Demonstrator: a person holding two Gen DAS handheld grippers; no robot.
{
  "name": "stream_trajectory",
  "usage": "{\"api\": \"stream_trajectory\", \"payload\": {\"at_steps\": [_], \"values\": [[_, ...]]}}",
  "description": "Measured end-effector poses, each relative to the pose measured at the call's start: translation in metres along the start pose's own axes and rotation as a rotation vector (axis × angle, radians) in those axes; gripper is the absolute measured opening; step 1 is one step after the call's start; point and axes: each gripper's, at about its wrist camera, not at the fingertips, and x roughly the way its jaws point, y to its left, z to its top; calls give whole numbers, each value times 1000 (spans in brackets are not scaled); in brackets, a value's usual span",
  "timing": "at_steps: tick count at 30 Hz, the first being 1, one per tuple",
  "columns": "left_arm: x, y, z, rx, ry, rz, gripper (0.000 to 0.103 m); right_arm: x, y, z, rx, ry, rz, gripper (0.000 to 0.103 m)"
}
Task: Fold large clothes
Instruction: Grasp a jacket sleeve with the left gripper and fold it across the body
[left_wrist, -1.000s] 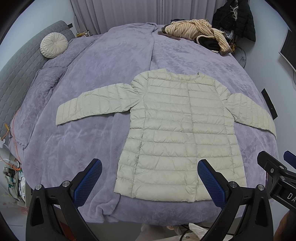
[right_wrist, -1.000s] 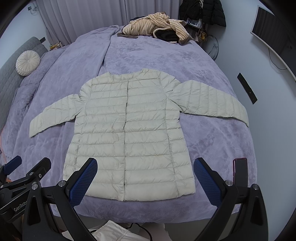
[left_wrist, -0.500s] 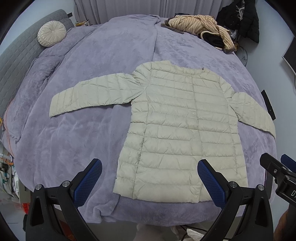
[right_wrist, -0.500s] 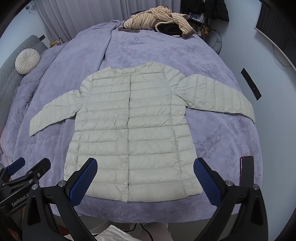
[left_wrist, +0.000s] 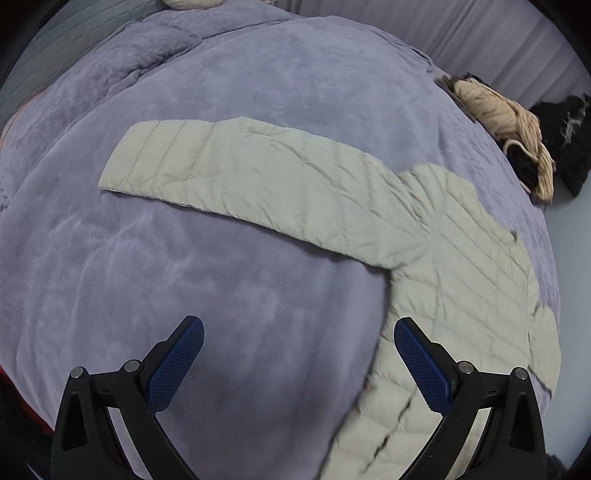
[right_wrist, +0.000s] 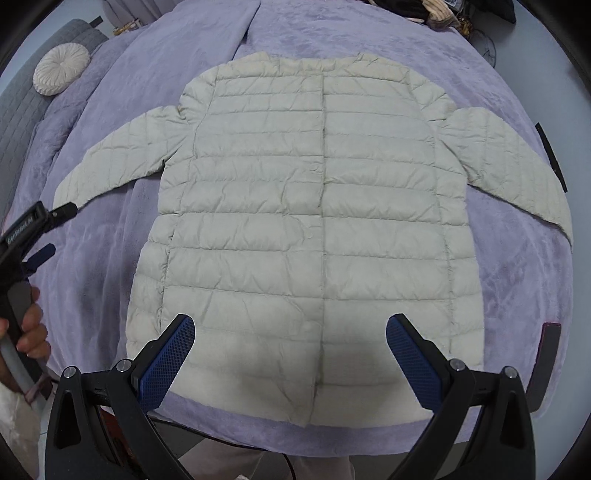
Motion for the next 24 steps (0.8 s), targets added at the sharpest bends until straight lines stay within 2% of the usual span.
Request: {"api": "stream_trajectory", "payload": {"at_steps": [4,9,12,17,18,19,20,21,22,24], "values": [[44,37,30,-115,-2,-48,103,32,26,14,-45,21,-2,103],[93,77,54,-276,22,-139,103,57,56,36,-87,-18,35,103],[107,91,63,-339,-9,-159,103,76,68,46,-116,-39,37,103],[110,94,74,-364,-100,-150,101,116,75,55,-132,-17,14,103],[108,93,77,-364,-122,-138,97,121,76,55,-130,-10,13,103],[107,93,80,-359,-139,-122,74,125,76,54,-131,-5,10,103],[107,93,84,-346,-142,-115,47,129,77,54,-134,-2,5,103],[107,94,87,-334,-144,-138,31,130,78,53,-140,0,1,103],[107,95,91,-327,-147,-178,7,131,80,52,-147,0,-2,103],[101,94,97,-304,-170,-198,6,131,83,50,-162,-2,-6,103]]}}
